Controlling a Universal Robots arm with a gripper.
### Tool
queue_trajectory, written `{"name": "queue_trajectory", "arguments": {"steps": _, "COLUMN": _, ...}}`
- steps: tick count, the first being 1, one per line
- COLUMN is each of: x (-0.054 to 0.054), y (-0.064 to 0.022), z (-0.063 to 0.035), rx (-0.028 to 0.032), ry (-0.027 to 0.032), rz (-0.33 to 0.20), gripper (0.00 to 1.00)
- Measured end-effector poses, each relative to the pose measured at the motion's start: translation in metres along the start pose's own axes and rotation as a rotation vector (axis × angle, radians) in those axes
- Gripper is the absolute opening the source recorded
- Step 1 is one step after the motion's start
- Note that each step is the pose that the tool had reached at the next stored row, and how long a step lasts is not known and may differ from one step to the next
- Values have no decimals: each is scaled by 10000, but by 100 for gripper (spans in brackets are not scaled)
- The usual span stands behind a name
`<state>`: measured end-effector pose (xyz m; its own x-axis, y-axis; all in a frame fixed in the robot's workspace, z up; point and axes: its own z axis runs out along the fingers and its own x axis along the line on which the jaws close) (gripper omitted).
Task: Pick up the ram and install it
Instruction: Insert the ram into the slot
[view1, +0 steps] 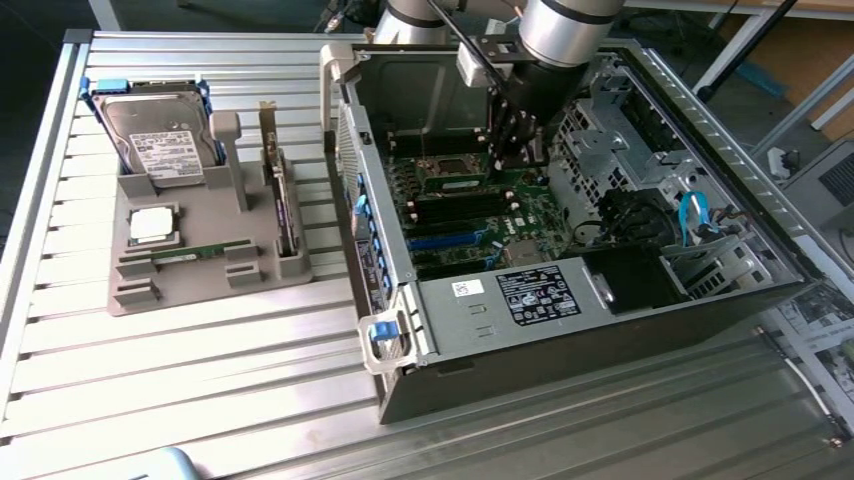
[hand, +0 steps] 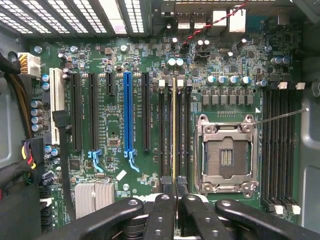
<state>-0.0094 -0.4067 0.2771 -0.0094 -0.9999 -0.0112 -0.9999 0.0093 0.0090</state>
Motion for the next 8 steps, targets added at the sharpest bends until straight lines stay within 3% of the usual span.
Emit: {"name": "queue_trajectory", "arguments": {"steps": 8, "x": 14, "y": -1, "z": 100, "rx": 0, "ry": 0, "rz": -1, "gripper": 12}}
